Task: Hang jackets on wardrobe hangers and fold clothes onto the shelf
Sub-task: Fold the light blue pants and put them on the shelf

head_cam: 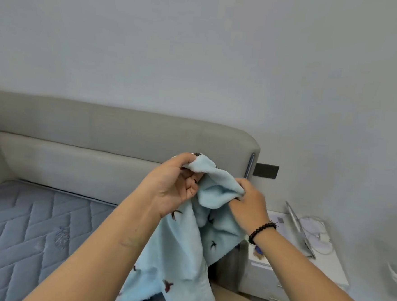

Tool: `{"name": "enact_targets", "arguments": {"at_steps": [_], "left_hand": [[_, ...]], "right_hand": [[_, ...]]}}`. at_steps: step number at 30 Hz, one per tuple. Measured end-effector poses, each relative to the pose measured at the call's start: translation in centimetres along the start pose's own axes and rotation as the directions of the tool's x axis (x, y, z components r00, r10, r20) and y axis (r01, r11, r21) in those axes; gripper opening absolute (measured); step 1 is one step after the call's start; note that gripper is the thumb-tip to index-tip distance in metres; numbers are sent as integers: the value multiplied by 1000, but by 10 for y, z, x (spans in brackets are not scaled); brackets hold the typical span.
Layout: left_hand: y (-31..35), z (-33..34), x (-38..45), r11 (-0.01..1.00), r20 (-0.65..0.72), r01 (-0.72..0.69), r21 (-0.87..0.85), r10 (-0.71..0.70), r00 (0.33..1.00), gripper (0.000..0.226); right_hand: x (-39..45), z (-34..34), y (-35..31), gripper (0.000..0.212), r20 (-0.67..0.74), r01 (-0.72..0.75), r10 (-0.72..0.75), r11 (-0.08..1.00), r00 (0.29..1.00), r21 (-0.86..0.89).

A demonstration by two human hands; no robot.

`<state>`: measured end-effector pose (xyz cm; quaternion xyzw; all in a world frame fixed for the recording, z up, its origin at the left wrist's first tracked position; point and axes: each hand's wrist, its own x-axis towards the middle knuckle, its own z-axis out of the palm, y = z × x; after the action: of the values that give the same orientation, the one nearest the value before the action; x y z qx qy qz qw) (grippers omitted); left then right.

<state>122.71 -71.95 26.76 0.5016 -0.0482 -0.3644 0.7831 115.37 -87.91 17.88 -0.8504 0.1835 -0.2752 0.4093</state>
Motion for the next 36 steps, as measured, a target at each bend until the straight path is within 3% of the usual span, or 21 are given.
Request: {"name": "enact_targets", "arguments": {"at_steps": [2, 4, 6, 9, 12, 15, 18, 21, 23, 25, 27, 32, 34, 36], "left_hand": [[-3, 19, -27, 999, 53, -18, 26, 17, 998, 5], [-11, 40, -49, 998, 108, -26, 53, 20, 994, 7], [-23, 63, -69, 995, 152, -34, 90, 20, 988, 8], [-47, 101, -98, 991, 190, -12, 131, -14, 982, 8], [-73, 141, -120, 984, 244, 26, 177, -70, 967, 9], [-99, 181, -141, 973, 283, 43, 226, -108, 953, 10], [-123, 221, -167, 963, 327, 62, 262, -149, 933, 12], [-147, 254, -196, 952, 393, 71, 299, -191, 899, 11], [-161, 271, -213, 947, 434, 69, 315, -208, 876, 8], [-172, 286, -229, 947, 462, 80, 313, -225, 858, 6], [-177, 299, -243, 947, 496, 93, 309, -243, 834, 6], [-171, 329, -260, 943, 616, 70, 327, -268, 741, 6], [-168, 339, -259, 937, 653, 48, 347, -278, 704, 7], [-169, 346, -257, 926, 684, 26, 377, -297, 667, 9]], "right_hand": [[-29, -28, -11, 46, -169, -12, 1, 998, 986, -65], [-67, -51, -16, 69, -349, 55, -110, 985, 930, -166], [-112, -67, -17, 84, -430, 159, -253, 957, 867, -241], [-174, -84, -7, 85, -414, 306, -487, 849, 769, -430], [-215, -108, 16, 76, -311, 391, -701, 648, 642, -653], [-255, -137, 40, 52, -162, 425, -808, 455, 567, -783], [-297, -169, 62, 44, 10, 394, -799, 286, 601, -873], [-321, -209, 81, 46, 20, 234, -717, 201, 697, -951], [-330, -242, 93, 59, 48, 167, -673, 113, 738, -979], [-339, -277, 100, 75, 157, 182, -620, -23, 768, -983], [-347, -312, 95, 70, 224, 211, -614, -95, 757, -973], [-362, -380, 57, 28, 272, 211, -694, -174, 667, -962], [-370, -398, 34, 17, 231, 186, -709, -142, 667, -972], [-377, -410, 9, 20, 169, 191, -703, -48, 691, -980]]}}
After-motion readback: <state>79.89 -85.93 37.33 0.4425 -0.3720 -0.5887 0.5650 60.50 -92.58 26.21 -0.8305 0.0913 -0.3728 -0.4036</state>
